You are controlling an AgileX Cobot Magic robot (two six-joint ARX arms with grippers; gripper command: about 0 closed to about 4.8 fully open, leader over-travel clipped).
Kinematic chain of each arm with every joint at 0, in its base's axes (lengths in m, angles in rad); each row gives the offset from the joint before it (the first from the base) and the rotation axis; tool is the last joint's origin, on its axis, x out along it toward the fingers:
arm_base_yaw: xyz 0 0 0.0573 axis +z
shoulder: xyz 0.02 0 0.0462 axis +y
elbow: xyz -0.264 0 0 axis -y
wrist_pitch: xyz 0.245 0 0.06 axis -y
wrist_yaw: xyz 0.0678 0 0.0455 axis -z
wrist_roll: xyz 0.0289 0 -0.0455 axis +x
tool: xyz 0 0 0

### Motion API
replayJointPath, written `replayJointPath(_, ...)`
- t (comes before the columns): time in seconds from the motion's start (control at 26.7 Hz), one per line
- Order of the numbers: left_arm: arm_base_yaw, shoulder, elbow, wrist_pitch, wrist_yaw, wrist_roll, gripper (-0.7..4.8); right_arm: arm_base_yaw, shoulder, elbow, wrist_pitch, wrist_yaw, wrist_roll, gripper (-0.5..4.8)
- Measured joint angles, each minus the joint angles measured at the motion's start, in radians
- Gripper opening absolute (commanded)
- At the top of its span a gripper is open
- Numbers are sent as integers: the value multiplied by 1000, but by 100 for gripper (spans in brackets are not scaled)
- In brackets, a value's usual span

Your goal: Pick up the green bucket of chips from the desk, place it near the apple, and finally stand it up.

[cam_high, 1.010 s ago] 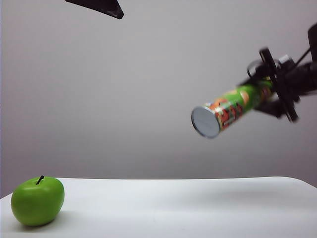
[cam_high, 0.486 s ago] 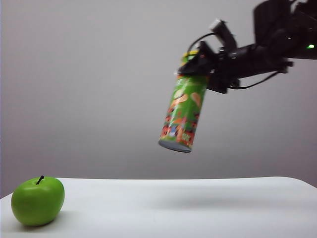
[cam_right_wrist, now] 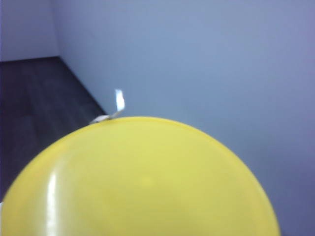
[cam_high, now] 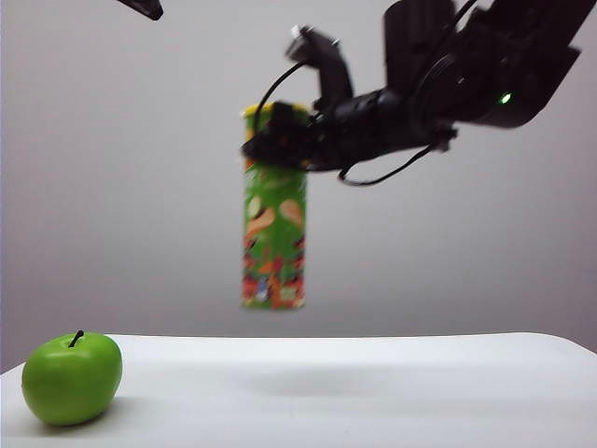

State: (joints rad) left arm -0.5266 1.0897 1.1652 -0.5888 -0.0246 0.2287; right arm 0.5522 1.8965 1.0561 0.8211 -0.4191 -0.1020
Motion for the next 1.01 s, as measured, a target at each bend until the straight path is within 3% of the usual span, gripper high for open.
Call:
replayJointPath(0.22,109,-30,0,-82,14,6,-5,41,55,0,39,0,31,251)
replayJointPath(0.3,194,-69,0,-88,115,6,-5,57,93,0,86,5,58,251)
replayJointPath(0.37,222,-82,0,-88,175,3,-5,73,108,0,92,6,64,251)
replayJointPath(1.01,228,-84,0,-111,211,3,-5,151,229,3,171,15,67,251)
